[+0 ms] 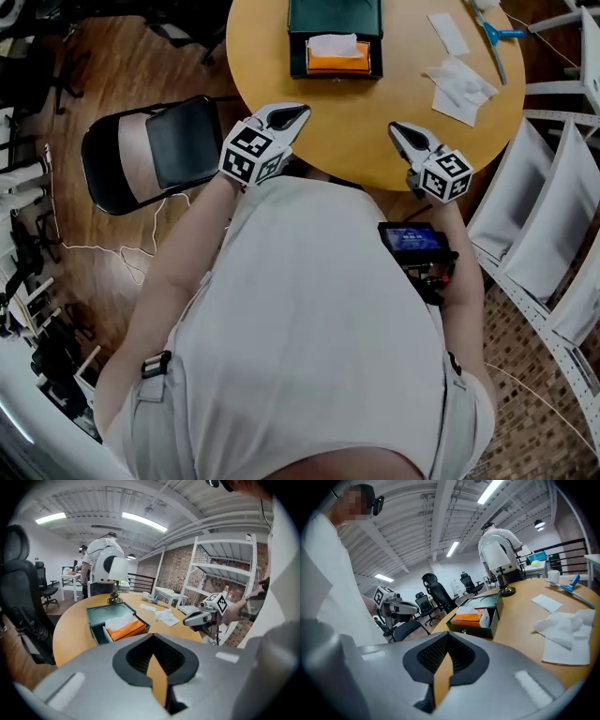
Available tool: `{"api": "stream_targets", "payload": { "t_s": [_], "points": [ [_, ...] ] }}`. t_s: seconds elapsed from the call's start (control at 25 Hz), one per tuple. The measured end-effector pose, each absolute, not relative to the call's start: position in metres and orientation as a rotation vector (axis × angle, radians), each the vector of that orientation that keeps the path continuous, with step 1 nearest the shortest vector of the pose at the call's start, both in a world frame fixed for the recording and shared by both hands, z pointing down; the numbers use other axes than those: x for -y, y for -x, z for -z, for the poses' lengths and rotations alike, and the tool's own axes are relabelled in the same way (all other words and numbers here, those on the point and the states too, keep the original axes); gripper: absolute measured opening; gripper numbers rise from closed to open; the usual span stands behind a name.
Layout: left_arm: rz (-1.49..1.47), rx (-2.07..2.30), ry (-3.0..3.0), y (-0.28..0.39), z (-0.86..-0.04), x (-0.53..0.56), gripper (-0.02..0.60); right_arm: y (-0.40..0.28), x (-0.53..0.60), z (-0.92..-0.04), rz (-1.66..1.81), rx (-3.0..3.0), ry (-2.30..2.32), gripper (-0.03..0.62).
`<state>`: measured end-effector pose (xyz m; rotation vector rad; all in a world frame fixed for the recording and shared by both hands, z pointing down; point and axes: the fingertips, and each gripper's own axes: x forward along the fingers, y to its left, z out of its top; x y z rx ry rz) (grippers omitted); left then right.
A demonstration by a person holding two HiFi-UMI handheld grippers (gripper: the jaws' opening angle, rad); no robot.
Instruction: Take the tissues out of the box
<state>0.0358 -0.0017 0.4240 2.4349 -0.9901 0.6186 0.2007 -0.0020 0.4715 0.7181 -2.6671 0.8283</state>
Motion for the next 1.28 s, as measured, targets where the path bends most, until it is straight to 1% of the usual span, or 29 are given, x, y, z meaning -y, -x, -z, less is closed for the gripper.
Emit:
{"api": "stream_targets", "payload": {
  "t_s": [0.12,0.28,0.44,0.48,0.52,0.6,0.64,0.76,0.84,1.08,1.16,1.24,1.28],
  "points": [
    [-0.680,0.949,-2.455,-0.058,-0.429,0.015,0.000,-0.215,0.015,-0.462,-0.760,2.691,-0.743,0.000],
    [-0.623,0.893,-2.419,-0.078,-0.445,0.013,0.000,-0.225,0.035,-0.446,-0.668,2.654,-0.695,0.000],
    [-0.561,0.928,-2.375,-0.058,-0.454,0.016,0.000,-0.202,0.061,-0.443,-0.565,2.576,-0.570,0.000],
    [-0.525,0.962,-2.345,-0.046,-0.454,0.017,0.000,-0.192,0.066,-0.448,-0.524,2.539,-0.519,0.012],
    [-0.494,0.994,-2.313,-0.033,-0.456,0.018,0.000,-0.180,0.069,-0.453,-0.473,2.495,-0.459,0.042],
    [-0.470,1.041,-2.253,-0.005,-0.463,0.014,0.000,-0.154,0.074,-0.468,-0.337,2.394,-0.344,0.133],
    [-0.468,1.056,-2.228,0.008,-0.467,0.010,0.000,-0.143,0.076,-0.475,-0.256,2.339,-0.297,0.153],
    [-0.434,1.100,-2.174,0.038,-0.477,0.008,0.000,-0.105,0.093,-0.492,-0.028,2.189,-0.143,0.180],
    [-0.407,1.122,-2.142,0.050,-0.482,0.003,0.000,-0.082,0.099,-0.506,0.062,2.102,-0.023,0.216],
    [-0.367,1.202,-2.095,0.071,-0.480,-0.015,0.000,-0.058,0.116,-0.548,0.255,1.844,0.128,0.212],
    [-0.366,1.227,-2.078,0.077,-0.481,-0.019,0.000,-0.062,0.117,-0.559,0.302,1.777,0.144,0.185],
    [-0.358,1.249,-2.060,0.083,-0.482,-0.022,0.000,-0.063,0.118,-0.559,0.300,1.748,0.151,0.171],
    [-0.349,1.260,-2.049,0.087,-0.482,-0.024,0.000,-0.062,0.116,-0.557,0.297,1.742,0.161,0.148]
  ]
}}
